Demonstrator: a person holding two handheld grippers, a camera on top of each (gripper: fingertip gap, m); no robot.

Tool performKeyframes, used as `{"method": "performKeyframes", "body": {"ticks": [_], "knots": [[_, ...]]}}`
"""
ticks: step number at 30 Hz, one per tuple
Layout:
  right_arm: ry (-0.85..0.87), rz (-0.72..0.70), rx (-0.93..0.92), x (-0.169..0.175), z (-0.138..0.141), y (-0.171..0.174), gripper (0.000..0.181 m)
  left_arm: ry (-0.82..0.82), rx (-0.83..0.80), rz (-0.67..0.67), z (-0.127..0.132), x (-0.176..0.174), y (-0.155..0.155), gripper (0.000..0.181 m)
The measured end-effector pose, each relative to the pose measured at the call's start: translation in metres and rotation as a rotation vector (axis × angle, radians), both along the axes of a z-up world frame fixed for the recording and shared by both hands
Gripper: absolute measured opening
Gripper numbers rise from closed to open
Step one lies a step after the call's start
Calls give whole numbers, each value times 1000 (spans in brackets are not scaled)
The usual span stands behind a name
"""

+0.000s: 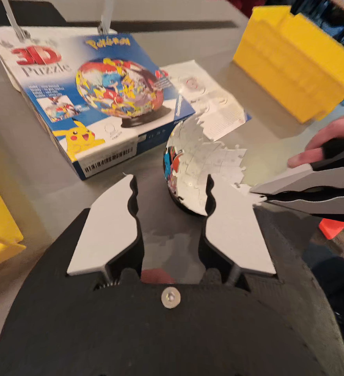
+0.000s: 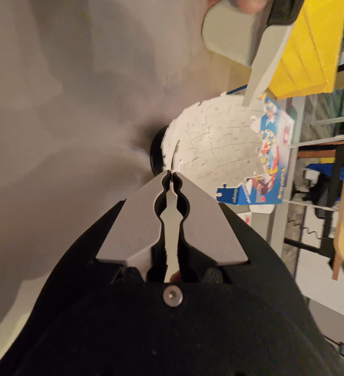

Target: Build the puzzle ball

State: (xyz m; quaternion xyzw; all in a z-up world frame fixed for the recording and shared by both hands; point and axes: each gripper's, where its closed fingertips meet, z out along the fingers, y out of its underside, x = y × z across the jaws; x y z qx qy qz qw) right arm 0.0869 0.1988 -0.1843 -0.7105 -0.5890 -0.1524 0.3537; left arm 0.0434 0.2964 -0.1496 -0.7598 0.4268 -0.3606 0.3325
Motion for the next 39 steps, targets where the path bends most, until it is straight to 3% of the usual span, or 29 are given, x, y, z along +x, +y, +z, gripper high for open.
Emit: {"method": "performKeyframes", "body": {"ticks": [4,15,25,39], "knots": [[-9,-8,-36,-1,-9,-2,0,49,22,14,-21,12,2,59],[-9,-8,-23,-1,-12,1,0,243,241,34,-46,27,11,13],[-47,-51,1,2,-16,8,0,233,405,110,-26,25,26,5],[-78,-32,28,-8,-16,41,0,131,483,200,-10,29,38,3]]}}
